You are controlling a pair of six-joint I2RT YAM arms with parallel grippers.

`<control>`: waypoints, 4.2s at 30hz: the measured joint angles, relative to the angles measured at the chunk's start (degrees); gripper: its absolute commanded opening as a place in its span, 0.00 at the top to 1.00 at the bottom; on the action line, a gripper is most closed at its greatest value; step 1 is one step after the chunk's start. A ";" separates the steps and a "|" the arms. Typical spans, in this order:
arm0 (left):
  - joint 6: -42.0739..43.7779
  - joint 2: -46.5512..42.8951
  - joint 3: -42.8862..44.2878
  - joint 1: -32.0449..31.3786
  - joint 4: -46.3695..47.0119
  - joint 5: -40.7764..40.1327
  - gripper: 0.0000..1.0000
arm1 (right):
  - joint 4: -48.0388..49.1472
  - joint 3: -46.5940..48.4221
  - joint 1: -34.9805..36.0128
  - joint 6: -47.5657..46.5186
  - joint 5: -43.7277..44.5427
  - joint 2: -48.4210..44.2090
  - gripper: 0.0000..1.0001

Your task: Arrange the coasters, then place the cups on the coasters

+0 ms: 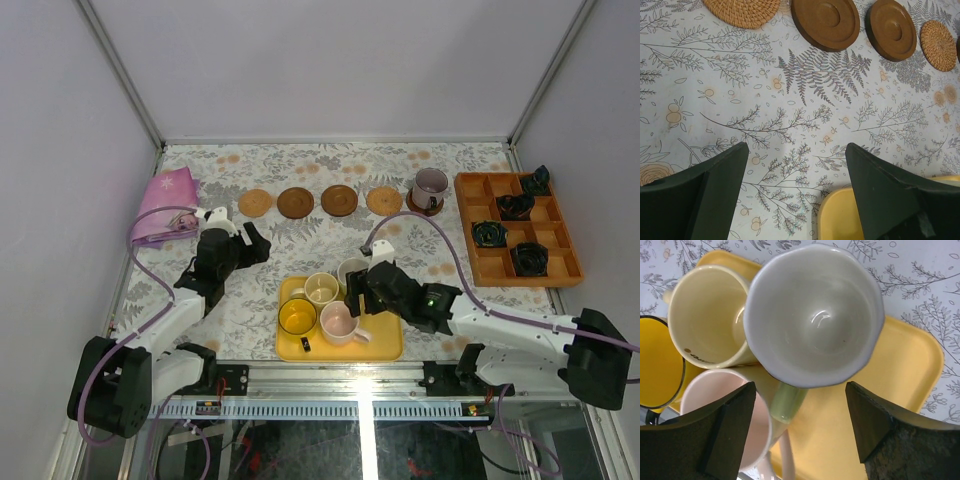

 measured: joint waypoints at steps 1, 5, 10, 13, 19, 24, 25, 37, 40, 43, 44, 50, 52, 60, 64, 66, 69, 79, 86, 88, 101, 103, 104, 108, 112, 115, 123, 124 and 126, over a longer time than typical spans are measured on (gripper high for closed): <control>0.00 0.00 0.00 0.00 0.00 0.00 0.21 | 0.22 0.33 0.26 0.07 0.42 0.63 0.30; -0.17 0.00 0.00 0.00 0.00 0.00 0.21 | 1.49 1.57 1.42 0.57 1.66 2.91 0.53; -0.33 0.00 0.00 0.00 0.00 0.02 0.21 | 1.86 2.80 1.97 0.90 3.74 4.96 0.53; -0.39 0.00 0.00 0.00 0.00 0.02 0.21 | 1.77 3.63 2.12 0.92 4.63 6.29 0.57; -0.42 0.00 0.00 0.00 0.02 0.07 0.21 | 1.18 3.89 2.82 1.16 5.92 6.58 0.58; -0.42 0.02 0.00 0.00 0.04 0.13 0.21 | -1.75 3.89 4.09 1.36 7.02 6.58 0.54; -0.42 0.02 0.00 0.00 0.04 0.15 0.21 | -1.97 3.89 4.39 1.42 7.39 6.58 0.52; -0.42 0.55 0.00 0.00 0.09 0.31 0.21 | -5.16 4.11 6.47 2.49 10.93 4.39 0.41; -0.44 0.70 0.00 0.00 0.11 0.46 0.21 | -5.18 4.11 6.58 2.71 11.85 3.37 0.40; -0.44 0.72 0.00 0.00 0.11 0.48 0.21 | -5.25 4.11 6.58 2.82 12.85 2.16 0.40; -0.44 0.72 0.00 0.00 0.13 0.48 0.21 | -5.25 4.11 6.58 2.84 13.31 1.79 0.40; -0.44 1.05 0.00 0.00 0.28 0.63 0.21 | -6.03 4.20 6.62 2.95 15.80 2.21 0.42; -0.44 1.05 0.00 0.00 0.42 0.66 0.21 | -6.49 4.33 6.62 3.15 16.22 3.17 0.43; -0.50 1.05 0.00 0.00 0.61 1.07 0.21 | -7.41 4.61 6.62 3.72 17.00 6.32 0.46; -0.79 1.05 0.00 0.00 0.74 1.09 0.21 | -7.32 4.61 6.62 3.67 16.61 7.06 0.48; -0.85 1.05 0.00 0.00 0.76 1.18 0.21 | -6.95 4.61 6.62 3.61 16.59 7.48 0.51; -0.90 1.05 0.00 0.00 0.83 1.40 0.21 | -6.45 4.63 6.62 3.21 16.44 7.89 0.58; -1.29 1.05 -0.02 0.00 0.90 1.49 0.21 | -4.85 5.05 6.95 2.19 14.73 9.49 1.00; -1.31 1.05 -0.02 0.00 0.94 1.49 0.21 | -5.20 5.05 6.95 2.12 14.69 8.98 1.00; -1.33 1.05 -0.02 0.00 0.94 1.49 0.21 | -5.97 4.98 6.95 2.12 14.71 8.20 1.00; -1.31 1.22 -0.02 0.00 0.96 1.49 0.21 | -6.67 4.96 6.95 -2.05 25.00 1.14 1.00; -1.31 1.70 -0.02 0.00 0.96 1.49 0.21 | -7.13 6.40 6.91 -4.26 28.24 2.23 1.00; -1.31 2.01 -0.02 0.00 0.96 1.46 0.21 | -7.21 7.34 6.73 -5.35 29.64 2.95 1.00; -1.33 3.04 -0.02 0.00 0.96 1.49 0.21 | -4.83 11.13 3.21 -10.27 31.67 5.49 1.00; -1.31 3.37 -0.02 0.00 0.98 1.49 0.21 | -1.01 13.57 -6.14 -13.66 28.92 7.52 1.00; -1.31 3.39 -0.02 0.00 0.98 1.49 0.21 | 0.46 16.59 -12.22 -15.80 26.95 11.23 1.00; -1.29 3.78 0.00 0.00 0.94 1.44 0.21 | 2.43 24.00 -21.94 -17.99 20.02 22.82 1.00; -1.27 3.96 0.00 0.00 0.94 1.44 0.21 | 2.62 25.22 -22.88 -18.14 19.17 24.48 1.00; -1.29 4.04 0.00 0.00 0.94 1.46 0.21 | 2.93 27.39 -24.39 -18.36 17.79 27.23 1.00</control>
